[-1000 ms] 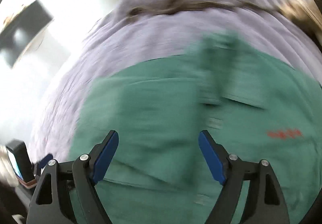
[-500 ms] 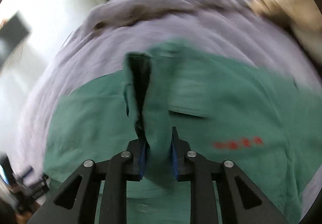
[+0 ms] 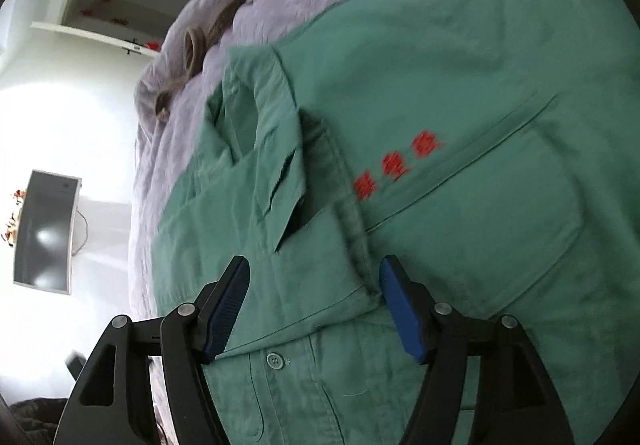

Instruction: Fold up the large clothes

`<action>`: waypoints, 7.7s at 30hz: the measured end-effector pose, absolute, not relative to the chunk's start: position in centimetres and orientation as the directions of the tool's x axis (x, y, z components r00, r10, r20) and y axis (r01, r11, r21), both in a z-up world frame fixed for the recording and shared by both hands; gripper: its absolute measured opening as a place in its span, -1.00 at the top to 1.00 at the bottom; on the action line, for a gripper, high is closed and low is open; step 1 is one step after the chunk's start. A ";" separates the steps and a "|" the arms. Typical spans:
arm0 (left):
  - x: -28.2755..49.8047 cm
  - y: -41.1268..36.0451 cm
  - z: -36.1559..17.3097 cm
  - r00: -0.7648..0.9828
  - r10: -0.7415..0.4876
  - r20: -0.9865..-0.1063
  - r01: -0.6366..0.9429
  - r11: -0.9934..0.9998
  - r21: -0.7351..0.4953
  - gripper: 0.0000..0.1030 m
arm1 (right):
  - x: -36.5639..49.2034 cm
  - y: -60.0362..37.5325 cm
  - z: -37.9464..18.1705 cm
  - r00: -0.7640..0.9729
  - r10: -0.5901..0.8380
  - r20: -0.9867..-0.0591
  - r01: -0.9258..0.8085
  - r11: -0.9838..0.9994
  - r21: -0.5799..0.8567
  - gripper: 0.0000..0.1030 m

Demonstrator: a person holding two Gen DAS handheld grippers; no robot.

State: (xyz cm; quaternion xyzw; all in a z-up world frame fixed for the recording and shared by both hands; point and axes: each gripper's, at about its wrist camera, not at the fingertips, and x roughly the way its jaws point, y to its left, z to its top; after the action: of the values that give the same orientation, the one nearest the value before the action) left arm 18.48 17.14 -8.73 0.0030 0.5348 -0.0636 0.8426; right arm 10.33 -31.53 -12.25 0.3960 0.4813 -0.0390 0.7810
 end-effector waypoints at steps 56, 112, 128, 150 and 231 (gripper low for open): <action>24.2 14.1 -8.6 0.366 -0.258 -0.894 0.157 0.964 -0.213 0.96 | 9.1 -29.4 -12.5 0.459 0.191 -0.868 0.613 0.638 0.465 0.79; 13.1 -13.2 -11.6 0.191 -0.090 -0.978 0.359 0.933 -0.016 -0.97 | -7.0 -51.5 -6.9 0.597 0.136 -0.791 0.595 0.586 0.550 -0.99; 13.3 -22.6 -12.9 0.144 -0.145 -0.979 0.439 0.896 -0.068 -0.96 | -9.9 -66.3 -10.6 0.708 -0.021 -0.706 0.686 0.257 0.680 -0.99; 13.8 -21.6 -13.0 0.118 -0.211 -0.970 0.384 0.911 -0.152 -0.96 | -4.7 -69.4 -8.7 0.866 0.064 -0.495 0.482 0.152 0.863 0.93; 26.5 -8.1 -14.0 0.239 -0.279 -0.930 0.286 0.936 -0.207 -0.96 | 9.7 -41.3 -7.2 0.361 0.516 -0.777 0.179 0.779 0.601 -0.09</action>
State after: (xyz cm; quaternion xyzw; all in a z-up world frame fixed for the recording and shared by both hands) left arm 26.45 -8.05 -13.97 0.0029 0.5903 -0.1793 0.7870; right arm 9.67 -41.26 -7.19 0.3136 0.5542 0.1103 0.7631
